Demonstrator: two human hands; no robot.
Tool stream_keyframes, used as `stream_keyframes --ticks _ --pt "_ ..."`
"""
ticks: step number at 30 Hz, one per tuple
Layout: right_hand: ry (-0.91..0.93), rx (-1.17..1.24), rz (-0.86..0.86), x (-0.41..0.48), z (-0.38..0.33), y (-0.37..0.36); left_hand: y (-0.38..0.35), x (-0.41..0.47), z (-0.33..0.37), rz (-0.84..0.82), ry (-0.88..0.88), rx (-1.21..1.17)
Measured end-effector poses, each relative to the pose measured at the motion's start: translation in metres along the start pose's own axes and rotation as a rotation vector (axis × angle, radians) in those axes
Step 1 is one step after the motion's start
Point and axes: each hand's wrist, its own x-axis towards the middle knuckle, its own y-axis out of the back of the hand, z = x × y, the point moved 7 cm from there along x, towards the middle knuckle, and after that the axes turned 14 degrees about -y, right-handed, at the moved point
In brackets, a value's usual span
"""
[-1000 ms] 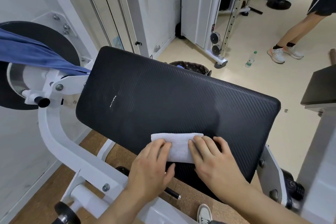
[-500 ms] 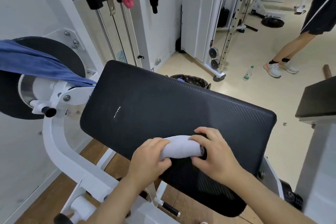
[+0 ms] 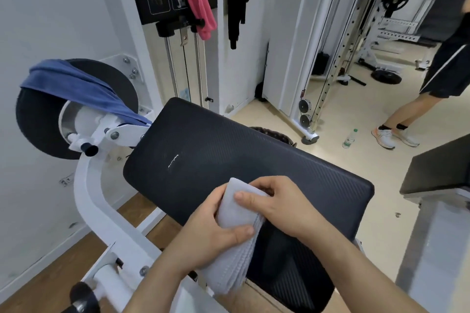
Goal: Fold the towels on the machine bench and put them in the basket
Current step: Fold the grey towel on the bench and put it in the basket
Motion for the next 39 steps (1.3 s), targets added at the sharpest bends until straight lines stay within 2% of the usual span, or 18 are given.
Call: stream_keyframes --ticks 2,6,8,10,12,14,15,17,20,22,25,27,30,33,36,39 --pt "0.021 0.033 0.039 -0.009 -0.004 0.006 0.002 -0.007 0.010 0.213 -0.023 0.014" --pt "0.090 0.051 -0.094 -0.039 -0.001 0.015 -0.004 -0.037 0.029 0.562 -0.050 0.101" --pt "0.109 0.057 -0.199 -0.060 0.006 0.014 -0.023 -0.052 0.040 0.650 -0.086 0.143" --pt "0.076 0.195 -0.368 -0.084 0.016 0.013 -0.047 -0.067 0.046 0.737 -0.102 0.192" --pt "-0.033 0.341 -0.532 -0.102 0.034 0.018 -0.074 -0.081 0.054 0.782 -0.166 0.382" --pt "-0.189 0.384 -0.639 -0.115 0.062 0.024 -0.109 -0.090 0.067 0.738 -0.279 0.662" --pt "-0.230 0.368 -0.649 -0.120 0.075 0.030 -0.125 -0.095 0.073 0.730 -0.324 0.715" --pt "-0.152 0.285 -0.598 -0.132 0.093 0.042 -0.154 -0.104 0.086 0.694 -0.398 0.775" --pt "-0.012 0.235 -0.557 -0.160 0.108 0.059 -0.209 -0.117 0.104 0.452 -0.561 1.192" --pt "0.081 0.180 -0.518 -0.175 0.112 0.073 -0.228 -0.129 0.104 0.353 -0.481 1.221" --pt "0.276 -0.091 -0.356 -0.193 0.116 0.091 -0.249 -0.146 0.110 0.253 -0.309 1.168" --pt "0.418 -0.275 -0.240 -0.210 0.118 0.102 -0.257 -0.160 0.118 0.274 -0.292 1.082" --pt "0.554 -0.346 -0.242 -0.243 0.121 0.111 -0.260 -0.178 0.134 0.343 -0.251 1.158" --pt "0.683 -0.408 -0.287 -0.280 0.132 0.110 -0.268 -0.193 0.124 0.225 -0.128 1.249" --pt "0.763 -0.457 -0.261 -0.315 0.147 0.114 -0.288 -0.208 0.111 0.130 -0.024 1.136" --pt "0.798 -0.469 -0.196 -0.336 0.162 0.133 -0.315 -0.217 0.122 0.179 -0.108 1.064"
